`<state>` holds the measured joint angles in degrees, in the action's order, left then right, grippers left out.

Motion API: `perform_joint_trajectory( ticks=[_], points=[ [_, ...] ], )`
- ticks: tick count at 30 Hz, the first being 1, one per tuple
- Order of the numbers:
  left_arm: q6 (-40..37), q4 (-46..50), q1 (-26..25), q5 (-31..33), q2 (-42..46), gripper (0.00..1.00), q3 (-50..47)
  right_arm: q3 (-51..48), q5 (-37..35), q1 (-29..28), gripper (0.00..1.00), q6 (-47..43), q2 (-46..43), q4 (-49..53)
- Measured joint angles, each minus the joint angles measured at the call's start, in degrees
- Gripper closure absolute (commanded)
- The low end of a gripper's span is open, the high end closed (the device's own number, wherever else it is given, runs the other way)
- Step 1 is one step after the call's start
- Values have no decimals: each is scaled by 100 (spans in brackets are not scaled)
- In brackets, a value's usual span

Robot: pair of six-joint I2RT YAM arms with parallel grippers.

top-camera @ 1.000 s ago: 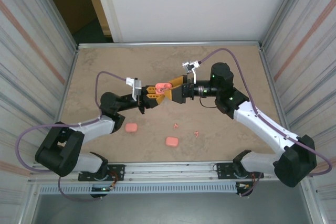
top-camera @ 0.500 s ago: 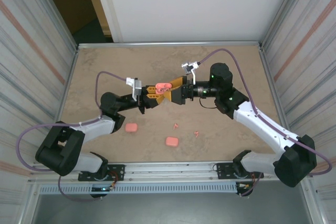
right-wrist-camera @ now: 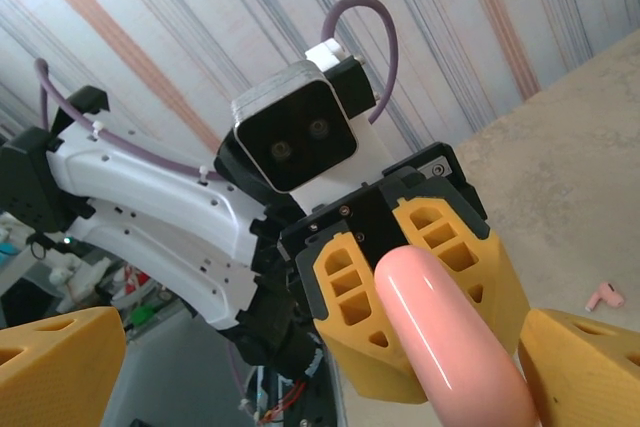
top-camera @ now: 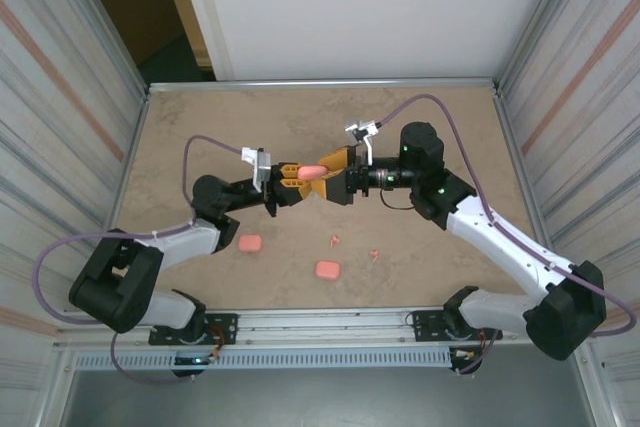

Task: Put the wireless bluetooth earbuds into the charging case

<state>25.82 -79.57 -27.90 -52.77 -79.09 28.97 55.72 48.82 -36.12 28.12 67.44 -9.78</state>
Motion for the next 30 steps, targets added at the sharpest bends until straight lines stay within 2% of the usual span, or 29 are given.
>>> perform_joint_trajectory(
  ticks=[17, 23, 30],
  points=[
    [2, 28, 2, 26, 0, 100, 7, 0, -299, -35, 0, -221, -186, 267],
    [129, 203, 243, 177, 2, 100, 7, -136, -848, 136, 1, -334, -645, 732],
    [367, 765, 763, 131, 2, 100, 103, -457, -1926, 599, 1, -315, -1172, 1508]
  ],
)
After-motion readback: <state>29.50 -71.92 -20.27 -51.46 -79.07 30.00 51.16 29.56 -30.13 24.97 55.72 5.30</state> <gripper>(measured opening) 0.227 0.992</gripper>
